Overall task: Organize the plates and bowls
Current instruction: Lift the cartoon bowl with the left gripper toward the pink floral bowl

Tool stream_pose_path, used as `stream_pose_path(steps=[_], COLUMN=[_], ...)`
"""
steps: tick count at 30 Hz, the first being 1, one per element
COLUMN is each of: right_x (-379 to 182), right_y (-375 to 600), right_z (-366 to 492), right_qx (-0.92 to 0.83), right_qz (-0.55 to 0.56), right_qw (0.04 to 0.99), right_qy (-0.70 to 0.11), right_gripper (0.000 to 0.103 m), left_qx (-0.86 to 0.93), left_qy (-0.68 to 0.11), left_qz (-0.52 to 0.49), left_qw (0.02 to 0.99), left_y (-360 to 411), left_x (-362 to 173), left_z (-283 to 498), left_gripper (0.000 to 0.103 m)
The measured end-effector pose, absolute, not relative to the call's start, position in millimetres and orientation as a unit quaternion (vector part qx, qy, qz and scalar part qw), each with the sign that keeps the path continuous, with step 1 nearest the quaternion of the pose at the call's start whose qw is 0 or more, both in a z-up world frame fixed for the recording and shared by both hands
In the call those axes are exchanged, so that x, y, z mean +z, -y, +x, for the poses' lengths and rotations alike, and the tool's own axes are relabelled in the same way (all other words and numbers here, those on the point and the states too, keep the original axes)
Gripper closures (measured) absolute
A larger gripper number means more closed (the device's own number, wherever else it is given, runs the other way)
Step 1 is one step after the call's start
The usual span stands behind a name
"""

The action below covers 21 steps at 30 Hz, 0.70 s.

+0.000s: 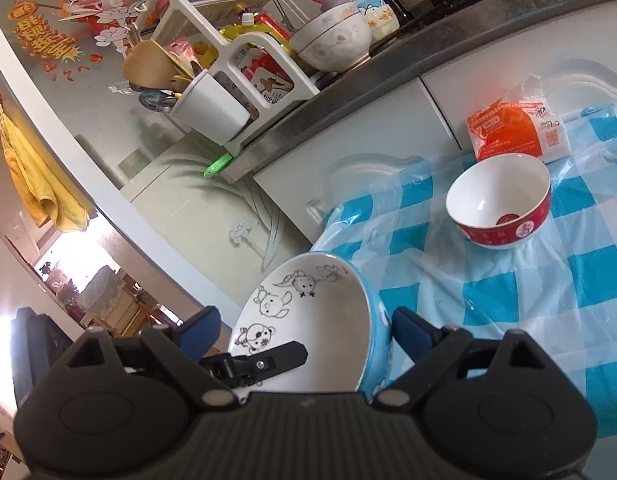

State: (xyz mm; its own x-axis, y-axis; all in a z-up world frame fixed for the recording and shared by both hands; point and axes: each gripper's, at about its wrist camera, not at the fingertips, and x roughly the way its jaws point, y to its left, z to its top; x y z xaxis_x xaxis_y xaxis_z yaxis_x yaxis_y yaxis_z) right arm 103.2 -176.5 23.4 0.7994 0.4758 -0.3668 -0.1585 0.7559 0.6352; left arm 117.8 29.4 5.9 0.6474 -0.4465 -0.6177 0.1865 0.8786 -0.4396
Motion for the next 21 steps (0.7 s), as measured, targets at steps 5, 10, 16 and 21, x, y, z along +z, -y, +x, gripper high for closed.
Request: stream_pose_path(steps=[5,10,16,21], right_x=[33.3,41.1,48.6,49.3], right_y=[190.1,206.3,227.7,253.3], right_z=[83.2,60.4,28.9,-0.8], right_qx=[0.173,0.167,0.156,0.139], right_qz=[0.308,0.317,0.325,0.341], right_qw=[0.903,0.905,0.91,0.91], right_qy=[-0.246,-0.228,-0.205,-0.189], right_gripper=[0.01,0.009,0.007,0.007], left_qx=[-0.187,-0.202,-0.222,-0.244], left_qy=[-0.373,-0.365,-0.36,-0.364], left_qz=[-0.163,-0.154,-0.143,-0.133], left_qw=[0.894,0.896,0.895,0.889], left_y=[-15.7,-2.8,21.2,45.6], left_x=[16.1,25.0,32.7,35.6], left_z=[105.8,90.2,70.6,54.6], left_gripper=[0.081,0.08,0.08,0.08])
